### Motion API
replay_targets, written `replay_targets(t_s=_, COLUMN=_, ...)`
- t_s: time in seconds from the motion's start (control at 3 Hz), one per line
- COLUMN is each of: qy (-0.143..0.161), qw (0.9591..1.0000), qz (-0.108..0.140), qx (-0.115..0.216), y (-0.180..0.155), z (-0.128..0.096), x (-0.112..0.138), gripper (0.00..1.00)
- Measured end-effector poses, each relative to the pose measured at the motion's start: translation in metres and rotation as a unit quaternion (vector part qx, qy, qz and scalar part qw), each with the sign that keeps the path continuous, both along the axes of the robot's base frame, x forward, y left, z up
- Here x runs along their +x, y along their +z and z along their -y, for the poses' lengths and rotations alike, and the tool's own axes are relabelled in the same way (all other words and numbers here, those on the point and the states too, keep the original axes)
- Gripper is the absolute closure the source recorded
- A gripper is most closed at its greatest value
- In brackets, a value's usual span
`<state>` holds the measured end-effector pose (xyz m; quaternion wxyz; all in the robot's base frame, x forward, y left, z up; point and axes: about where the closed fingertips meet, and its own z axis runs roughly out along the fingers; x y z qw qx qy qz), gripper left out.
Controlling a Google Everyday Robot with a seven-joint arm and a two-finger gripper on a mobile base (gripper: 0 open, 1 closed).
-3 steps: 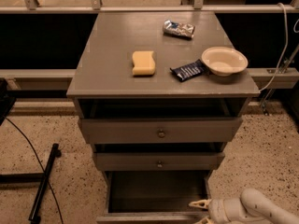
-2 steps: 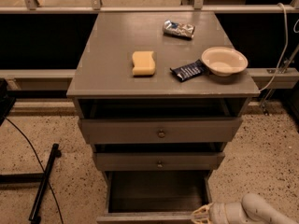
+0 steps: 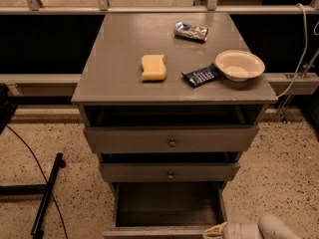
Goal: Close bottom drawer
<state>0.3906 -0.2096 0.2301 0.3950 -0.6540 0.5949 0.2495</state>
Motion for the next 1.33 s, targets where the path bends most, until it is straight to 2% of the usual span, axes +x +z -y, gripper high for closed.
replay_targets(t_s=0.33, qy=-0.008, qw=0.9999, qz=0.007, qx=-0.005, y=-0.003, z=0.001, x=-0.02, gripper=1.0)
replay_targets(t_s=0.67, qy=-0.008, qw=0.9999, qz=0.007, qx=-0.005, y=-0.003, z=0.001, x=-0.02, gripper=1.0)
replay_targets(t_s=1.33, qy=-0.041, qw=0.9987, qz=0.019, qx=-0.023, y=-0.023, z=-0.001, x=-0.033, gripper=1.0)
